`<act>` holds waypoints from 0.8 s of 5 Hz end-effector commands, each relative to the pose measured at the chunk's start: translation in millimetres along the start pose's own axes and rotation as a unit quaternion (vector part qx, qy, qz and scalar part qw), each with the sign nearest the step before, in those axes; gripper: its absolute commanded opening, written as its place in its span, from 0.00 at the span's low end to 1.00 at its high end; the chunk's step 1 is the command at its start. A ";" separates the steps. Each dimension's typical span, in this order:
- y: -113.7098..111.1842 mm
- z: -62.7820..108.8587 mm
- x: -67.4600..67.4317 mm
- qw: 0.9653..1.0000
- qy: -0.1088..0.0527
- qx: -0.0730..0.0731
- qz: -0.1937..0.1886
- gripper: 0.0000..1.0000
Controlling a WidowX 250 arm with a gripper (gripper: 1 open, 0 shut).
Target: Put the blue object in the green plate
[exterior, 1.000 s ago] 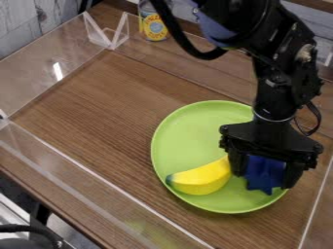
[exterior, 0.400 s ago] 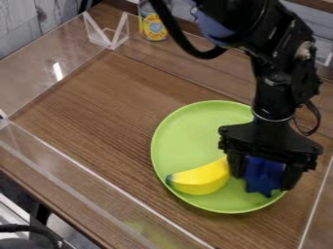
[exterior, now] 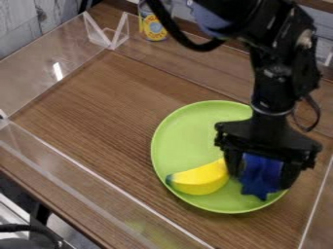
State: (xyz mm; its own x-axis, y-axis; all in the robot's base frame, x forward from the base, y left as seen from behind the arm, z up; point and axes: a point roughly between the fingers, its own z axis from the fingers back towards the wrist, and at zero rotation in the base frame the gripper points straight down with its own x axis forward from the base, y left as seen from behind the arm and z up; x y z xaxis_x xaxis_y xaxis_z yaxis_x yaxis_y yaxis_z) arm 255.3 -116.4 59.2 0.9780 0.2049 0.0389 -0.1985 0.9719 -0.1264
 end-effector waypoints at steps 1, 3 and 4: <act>-5.3 31.8 12.8 0.999 -0.035 -0.024 0.003 1.00; -1.1 94.6 12.9 0.996 -0.077 -0.032 0.025 1.00; 2.9 101.8 8.7 0.995 -0.090 -0.036 0.030 1.00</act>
State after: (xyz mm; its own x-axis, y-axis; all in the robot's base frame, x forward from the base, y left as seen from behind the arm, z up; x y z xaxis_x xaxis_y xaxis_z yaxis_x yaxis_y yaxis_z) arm 254.3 -102.3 149.0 0.9456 0.2770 0.1705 -0.2454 0.9516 -0.1849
